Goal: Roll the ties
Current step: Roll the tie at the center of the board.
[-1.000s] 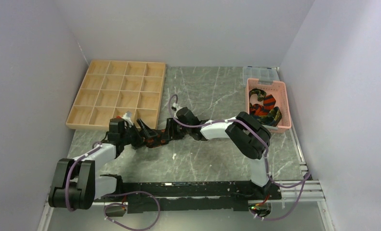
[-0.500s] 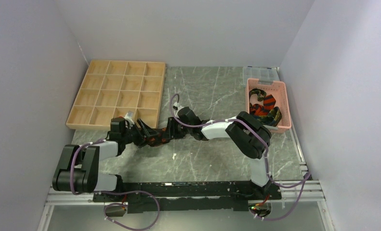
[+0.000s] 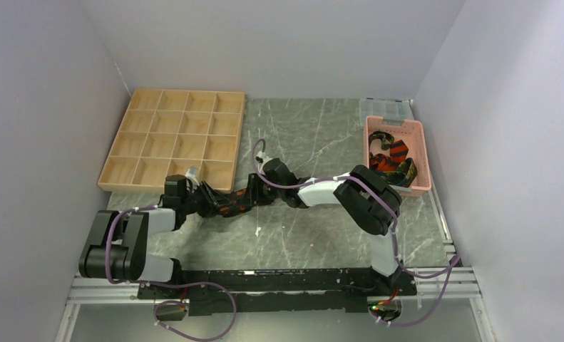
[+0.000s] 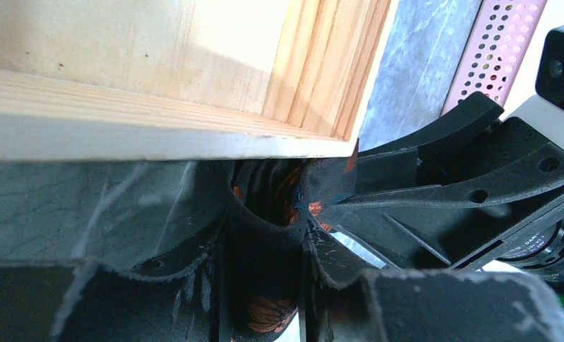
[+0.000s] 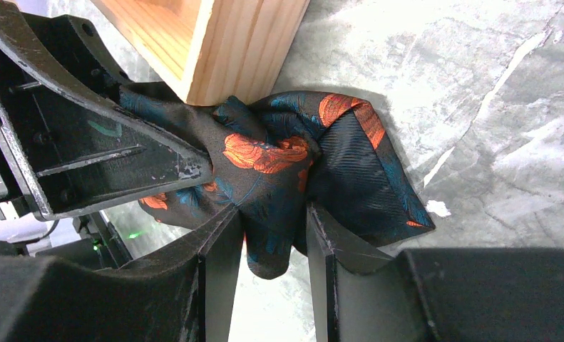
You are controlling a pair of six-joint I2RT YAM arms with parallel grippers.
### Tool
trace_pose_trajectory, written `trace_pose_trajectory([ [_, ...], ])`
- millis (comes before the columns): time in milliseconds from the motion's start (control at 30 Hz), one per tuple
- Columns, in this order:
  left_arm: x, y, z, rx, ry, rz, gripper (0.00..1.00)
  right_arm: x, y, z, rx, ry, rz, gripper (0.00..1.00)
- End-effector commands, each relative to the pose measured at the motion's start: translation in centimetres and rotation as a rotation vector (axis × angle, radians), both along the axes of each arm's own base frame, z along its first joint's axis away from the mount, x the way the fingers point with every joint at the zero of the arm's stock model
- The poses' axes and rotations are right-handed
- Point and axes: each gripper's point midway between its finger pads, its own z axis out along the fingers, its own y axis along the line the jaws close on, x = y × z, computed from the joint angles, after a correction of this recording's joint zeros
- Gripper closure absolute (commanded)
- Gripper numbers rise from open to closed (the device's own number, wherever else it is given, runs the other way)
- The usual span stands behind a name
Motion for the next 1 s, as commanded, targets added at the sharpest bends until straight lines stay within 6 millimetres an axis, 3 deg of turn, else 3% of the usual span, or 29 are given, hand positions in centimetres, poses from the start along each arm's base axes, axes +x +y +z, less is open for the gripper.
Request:
trace_pose_trajectory([
  [0, -1.9, -0.1, -1.6, 0.016, 0.065, -0.025, 0.72, 0.1, -1.8, -3.2, -0.103, 0.017, -0.041, 0.59],
  [133, -2.1, 0.0, -1.2, 0.017, 0.052, -0.021, 0.77, 0.1, -1.7, -3.1, -0.1, 0.015, -0.042, 0.59],
  [267, -2.4, 0.0, -0.8, 0.022, 0.04, -0.024, 0.73, 0.1, -1.7, -3.5, -0.103, 0.023, -0.039, 0.59],
  [533, -3.4, 0.7, -0.3, 0.047, 0.033, 0.013, 0.09, 0.2, -1.7, -3.3, -0.102, 0.018, -0.041, 0.59],
  [800, -4.1, 2.4, 0.1, 0.117, 0.061, 0.116, 0.06, 0.1, -1.8, -3.1, -0.103, 0.01, -0.042, 0.59],
  [967, -4.7, 3.2, 1.5, 0.112, 0.03, 0.198, 0.06, 0.2, -1.7, -2.7, -0.101, 0.003, -0.042, 0.59],
])
